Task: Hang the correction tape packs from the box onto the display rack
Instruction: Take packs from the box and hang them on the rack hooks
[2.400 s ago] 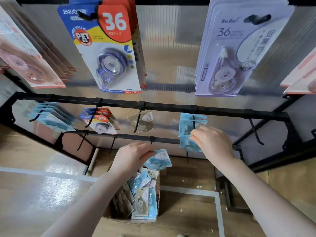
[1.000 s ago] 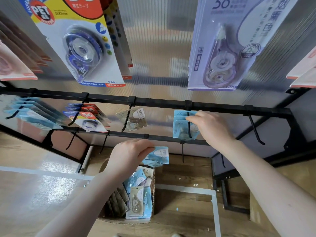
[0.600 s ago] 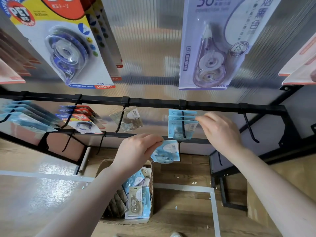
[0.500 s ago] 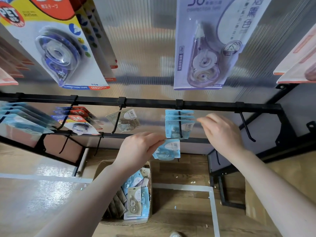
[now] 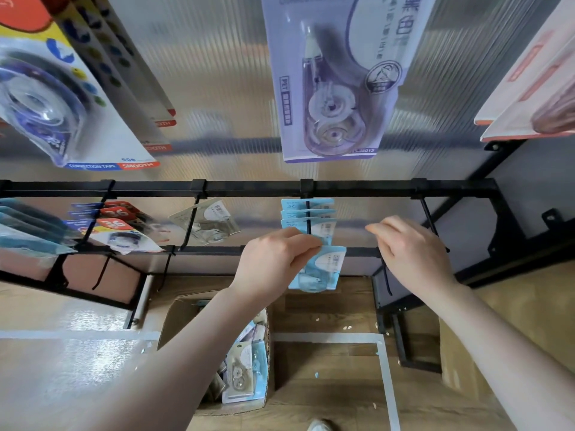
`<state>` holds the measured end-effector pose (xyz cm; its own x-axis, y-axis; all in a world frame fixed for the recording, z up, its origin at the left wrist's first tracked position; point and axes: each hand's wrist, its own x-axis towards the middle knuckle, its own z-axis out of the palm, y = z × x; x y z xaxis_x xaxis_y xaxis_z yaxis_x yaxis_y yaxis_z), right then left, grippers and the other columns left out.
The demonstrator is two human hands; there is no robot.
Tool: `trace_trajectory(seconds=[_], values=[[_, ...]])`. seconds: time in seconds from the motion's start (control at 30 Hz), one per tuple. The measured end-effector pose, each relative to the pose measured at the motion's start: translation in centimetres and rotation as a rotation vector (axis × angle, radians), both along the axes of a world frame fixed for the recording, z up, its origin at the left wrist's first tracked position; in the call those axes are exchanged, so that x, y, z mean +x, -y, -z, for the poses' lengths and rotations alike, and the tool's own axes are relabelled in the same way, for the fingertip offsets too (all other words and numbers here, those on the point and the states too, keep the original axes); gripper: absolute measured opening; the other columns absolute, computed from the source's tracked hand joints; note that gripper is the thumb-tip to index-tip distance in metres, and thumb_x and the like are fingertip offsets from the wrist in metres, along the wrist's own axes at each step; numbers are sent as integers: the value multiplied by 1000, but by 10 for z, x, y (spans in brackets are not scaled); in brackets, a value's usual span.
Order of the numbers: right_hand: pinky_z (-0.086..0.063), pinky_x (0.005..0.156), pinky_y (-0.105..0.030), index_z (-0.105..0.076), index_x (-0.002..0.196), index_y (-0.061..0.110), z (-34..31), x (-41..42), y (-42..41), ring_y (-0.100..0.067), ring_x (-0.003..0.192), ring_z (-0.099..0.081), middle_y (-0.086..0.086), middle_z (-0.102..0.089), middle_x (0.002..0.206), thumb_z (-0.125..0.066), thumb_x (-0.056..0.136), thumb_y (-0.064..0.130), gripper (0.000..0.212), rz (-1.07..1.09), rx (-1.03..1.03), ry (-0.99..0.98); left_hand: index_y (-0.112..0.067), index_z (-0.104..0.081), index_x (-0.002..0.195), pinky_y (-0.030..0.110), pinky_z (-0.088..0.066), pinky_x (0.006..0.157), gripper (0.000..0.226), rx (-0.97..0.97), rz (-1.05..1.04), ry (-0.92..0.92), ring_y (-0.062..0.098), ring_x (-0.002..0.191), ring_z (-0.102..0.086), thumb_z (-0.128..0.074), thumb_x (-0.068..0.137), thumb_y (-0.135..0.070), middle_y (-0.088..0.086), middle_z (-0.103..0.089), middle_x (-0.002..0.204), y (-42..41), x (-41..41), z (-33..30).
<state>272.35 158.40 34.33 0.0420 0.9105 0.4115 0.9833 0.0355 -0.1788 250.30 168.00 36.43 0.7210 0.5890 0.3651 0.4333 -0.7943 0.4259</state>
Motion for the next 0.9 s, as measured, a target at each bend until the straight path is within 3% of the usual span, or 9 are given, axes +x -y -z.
trace_trajectory(seconds=[0.23, 0.43, 0.63, 0.8, 0.9], values=[[-56, 56, -31, -71, 93, 1, 6, 4, 1, -25, 67, -66, -12, -67, 82, -76, 66, -7, 28, -10, -12, 0, -13, -68, 96, 24, -46, 42, 24, 58, 62, -64, 19, 68, -67, -53, 86, -28, 2, -71, 87, -1, -4, 1], [-57, 53, -32, -71, 90, 1, 13, 7, 2, -24, 64, -66, -12, -67, 79, -76, 64, -10, 29, -19, -17, -8, -13, -67, 103, 31, -50, 40, 25, 91, 64, -103, 24, 69, -68, -58, 81, -20, 5, -71, 90, -11, 0, 6], [-57, 52, -33, -71, 89, 2, 23, 9, 3, -25, 66, -66, -12, -67, 80, -75, 65, -10, 27, -16, -47, -17, -10, -68, 101, 33, -50, 42, 33, 131, 25, -122, 29, 71, -68, -78, 70, -3, 10, -71, 87, -20, 9, 7], [-55, 51, -28, -71, 91, 3, 28, 5, 4, -23, 65, -66, -11, -68, 82, -76, 65, -7, 28, 1, -70, -35, -8, -67, 102, 31, -49, 41, 25, 170, 34, -104, 28, 71, -68, -68, 77, -8, 10, -71, 87, -25, 11, 11], [-52, 51, -26, -71, 90, 3, 29, 2, 4, -22, 63, -65, -10, -67, 80, -76, 65, -7, 28, 2, -69, -38, -7, -68, 102, 31, -50, 42, 30, 155, 44, -89, 29, 72, -68, -74, 72, -4, 11, -71, 88, -22, 10, 10]])
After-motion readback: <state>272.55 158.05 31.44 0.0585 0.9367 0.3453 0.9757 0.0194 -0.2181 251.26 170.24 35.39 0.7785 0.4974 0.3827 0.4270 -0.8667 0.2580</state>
